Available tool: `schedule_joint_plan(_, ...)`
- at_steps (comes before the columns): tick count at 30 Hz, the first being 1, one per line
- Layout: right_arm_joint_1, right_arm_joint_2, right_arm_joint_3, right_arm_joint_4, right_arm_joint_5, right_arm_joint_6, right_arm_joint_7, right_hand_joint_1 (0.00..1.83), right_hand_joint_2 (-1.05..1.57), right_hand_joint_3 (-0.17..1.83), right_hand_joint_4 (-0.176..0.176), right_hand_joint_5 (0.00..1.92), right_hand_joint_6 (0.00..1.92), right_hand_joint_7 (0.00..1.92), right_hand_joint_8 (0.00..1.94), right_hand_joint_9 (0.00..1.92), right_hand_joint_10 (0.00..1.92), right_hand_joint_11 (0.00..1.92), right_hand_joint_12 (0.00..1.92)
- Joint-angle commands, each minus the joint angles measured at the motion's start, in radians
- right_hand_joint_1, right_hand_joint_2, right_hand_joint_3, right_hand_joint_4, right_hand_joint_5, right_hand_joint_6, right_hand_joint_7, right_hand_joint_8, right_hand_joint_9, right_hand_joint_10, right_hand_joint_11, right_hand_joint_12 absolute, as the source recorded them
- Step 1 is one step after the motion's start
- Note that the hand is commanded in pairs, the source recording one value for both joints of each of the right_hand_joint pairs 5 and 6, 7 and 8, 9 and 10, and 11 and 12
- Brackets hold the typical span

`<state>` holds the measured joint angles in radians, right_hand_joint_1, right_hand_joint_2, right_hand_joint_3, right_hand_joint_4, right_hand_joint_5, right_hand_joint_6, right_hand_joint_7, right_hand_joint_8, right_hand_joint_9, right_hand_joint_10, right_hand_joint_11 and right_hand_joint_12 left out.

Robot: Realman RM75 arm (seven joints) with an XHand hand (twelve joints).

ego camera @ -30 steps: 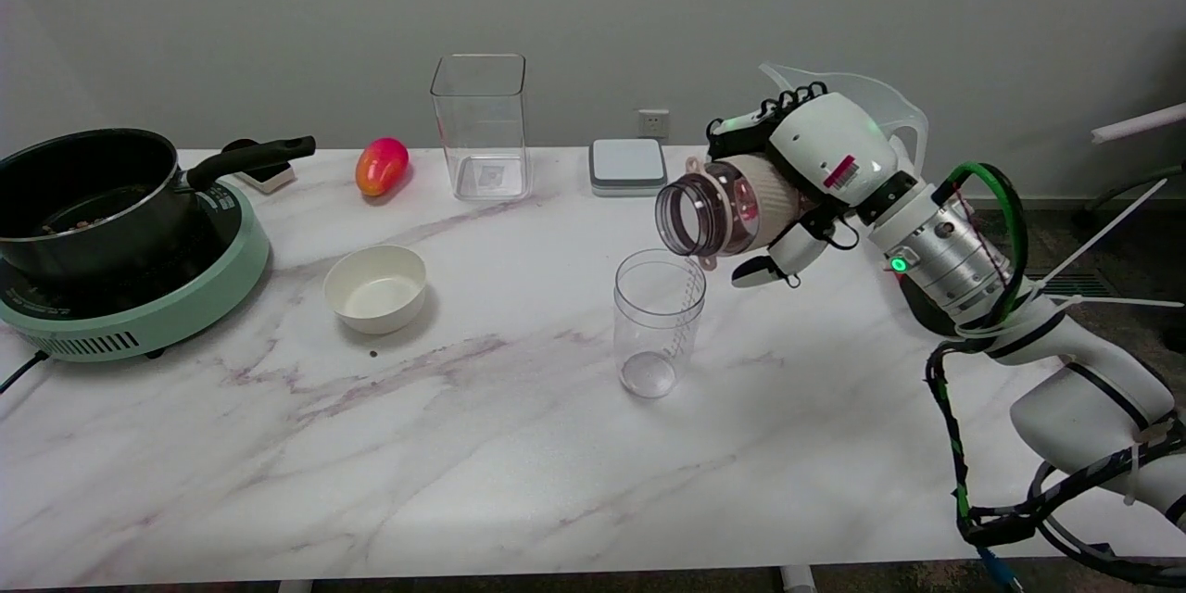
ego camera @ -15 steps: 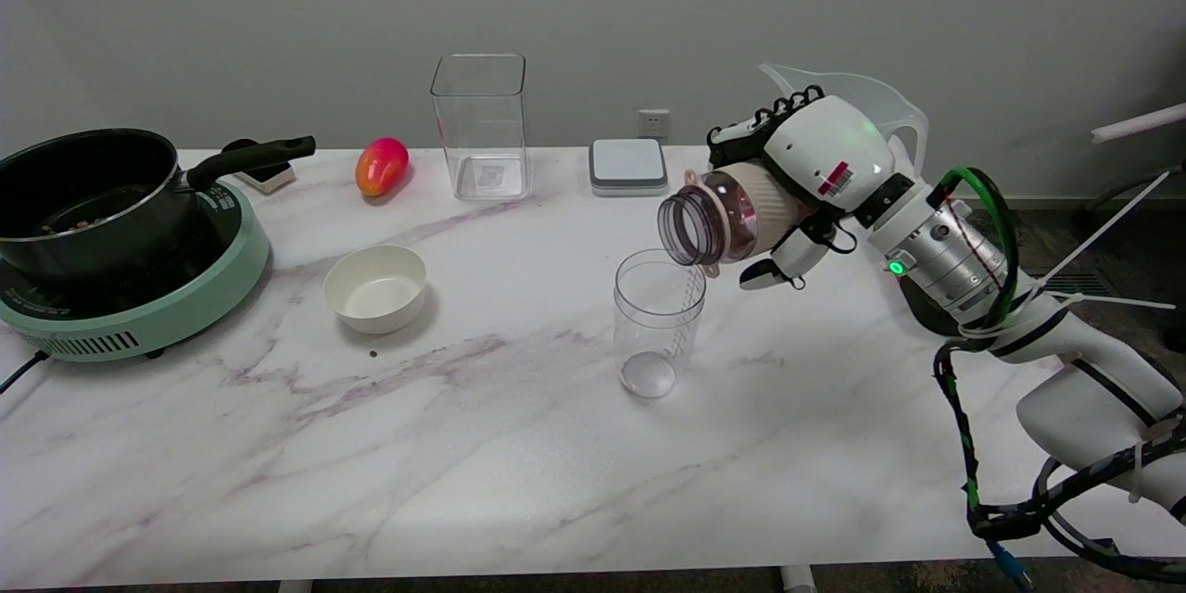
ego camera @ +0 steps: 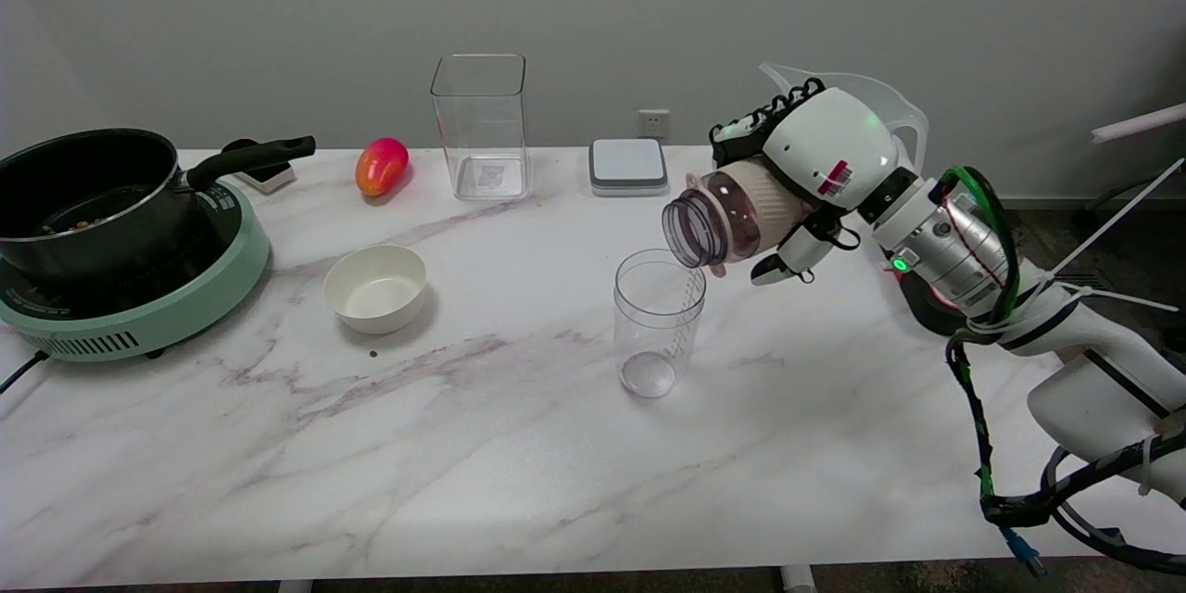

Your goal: Pour the candy into the cup.

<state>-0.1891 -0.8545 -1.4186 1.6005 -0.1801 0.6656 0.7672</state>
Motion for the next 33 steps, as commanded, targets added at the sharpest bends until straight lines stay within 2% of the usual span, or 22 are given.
schedule_joint_plan(1,0.009,0.007,0.024,0.001,-0.07,0.004,-0.053,1.37,1.42,0.31,0.0,1.88,1.88,1.84,1.84,1.58,1.58,1.38,1.38)
schedule_joint_plan(33,0.011,0.007,0.017,0.007,-0.085,0.024,-0.18,1.28,1.53,0.29,0.0,1.92,1.92,1.86,1.86,1.58,1.58,1.38,1.38)
